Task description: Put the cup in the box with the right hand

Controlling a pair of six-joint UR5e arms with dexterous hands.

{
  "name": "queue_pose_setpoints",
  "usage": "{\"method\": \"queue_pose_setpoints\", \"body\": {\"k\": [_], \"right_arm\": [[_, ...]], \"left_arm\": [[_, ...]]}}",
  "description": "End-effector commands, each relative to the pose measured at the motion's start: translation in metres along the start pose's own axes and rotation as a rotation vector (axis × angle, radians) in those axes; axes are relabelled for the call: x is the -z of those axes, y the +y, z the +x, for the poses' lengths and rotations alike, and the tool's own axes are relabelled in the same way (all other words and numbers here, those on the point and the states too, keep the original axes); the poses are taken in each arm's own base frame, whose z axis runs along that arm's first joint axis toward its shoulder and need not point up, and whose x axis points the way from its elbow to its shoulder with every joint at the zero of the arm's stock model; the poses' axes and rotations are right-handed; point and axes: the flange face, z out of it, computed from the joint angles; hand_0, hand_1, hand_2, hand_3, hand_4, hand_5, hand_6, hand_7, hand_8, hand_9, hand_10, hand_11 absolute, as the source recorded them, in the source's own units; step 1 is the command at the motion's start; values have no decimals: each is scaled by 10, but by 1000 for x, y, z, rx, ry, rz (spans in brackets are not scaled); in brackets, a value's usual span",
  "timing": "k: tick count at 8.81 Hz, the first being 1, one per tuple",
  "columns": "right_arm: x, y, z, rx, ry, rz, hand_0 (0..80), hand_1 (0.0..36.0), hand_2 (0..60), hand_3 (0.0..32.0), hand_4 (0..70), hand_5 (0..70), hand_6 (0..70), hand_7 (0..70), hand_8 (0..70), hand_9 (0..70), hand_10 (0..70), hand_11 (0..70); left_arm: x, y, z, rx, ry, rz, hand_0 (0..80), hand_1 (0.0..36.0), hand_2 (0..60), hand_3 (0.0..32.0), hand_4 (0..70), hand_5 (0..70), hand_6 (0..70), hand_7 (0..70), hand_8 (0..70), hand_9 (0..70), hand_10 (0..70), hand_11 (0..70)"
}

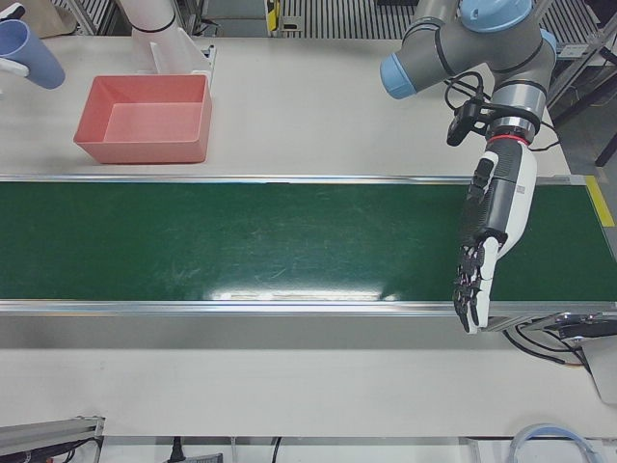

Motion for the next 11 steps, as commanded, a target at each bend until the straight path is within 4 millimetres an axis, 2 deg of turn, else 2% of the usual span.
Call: {"method": "queue_pose_setpoints", "body": {"k": [1,2,3,4,5,6,7,8,9,11], "right_arm": [[28,63,47,1,9,-73,372,0,0,0,700,0,102,501,91,206,0,0],[38,72,77,-23,33,-57,287,0,25,0,700,0,101,500,93,204,0,0],[42,74,90,-35,36,-56,94,0,0,0,167,0,31,133,52,85,0,0],[42,75,89,-48,29,-54,104,0,0,0,112,0,10,28,25,38,0,0],[40,75,83,-59,20,-51,123,0,0,0,115,0,8,21,23,33,0,0],[33,67,68,-70,-5,-41,142,0,0,0,146,0,14,48,28,39,0,0],[28,45,45,-71,-39,-22,150,0,0,0,138,0,17,62,34,45,0,0],[17,12,14,-79,-91,6,172,0,2,0,146,0,19,73,35,49,0,0],[5,-28,-21,-84,-160,41,177,4,25,0,171,0,20,78,33,48,0,0],[0,-111,-77,-68,-205,160,191,16,72,0,213,0,27,120,22,44,0,0]], "left_arm": [[0,0,0,0,0,0,0,0,0,0,0,0,0,0,0,0,0,0],[0,0,0,0,-1,0,0,0,0,0,0,0,0,0,0,0,0,0],[0,0,0,0,0,-1,0,0,0,0,0,0,0,0,0,0,0,0],[0,0,0,0,0,-1,0,0,0,0,0,0,0,0,0,0,0,0],[0,0,0,0,0,0,0,0,0,0,0,0,0,0,0,0,0,0],[0,0,0,0,0,-1,0,0,0,0,0,0,0,0,0,0,0,0],[0,0,0,0,0,-1,0,0,0,0,0,0,0,0,0,0,0,0],[0,0,0,0,0,-1,0,0,0,0,0,0,0,0,0,0,0,0],[0,0,0,0,-1,-1,0,0,0,0,0,0,0,0,0,0,0,0],[0,0,0,0,0,-1,0,0,0,0,0,0,0,0,0,0,0,0]]}}
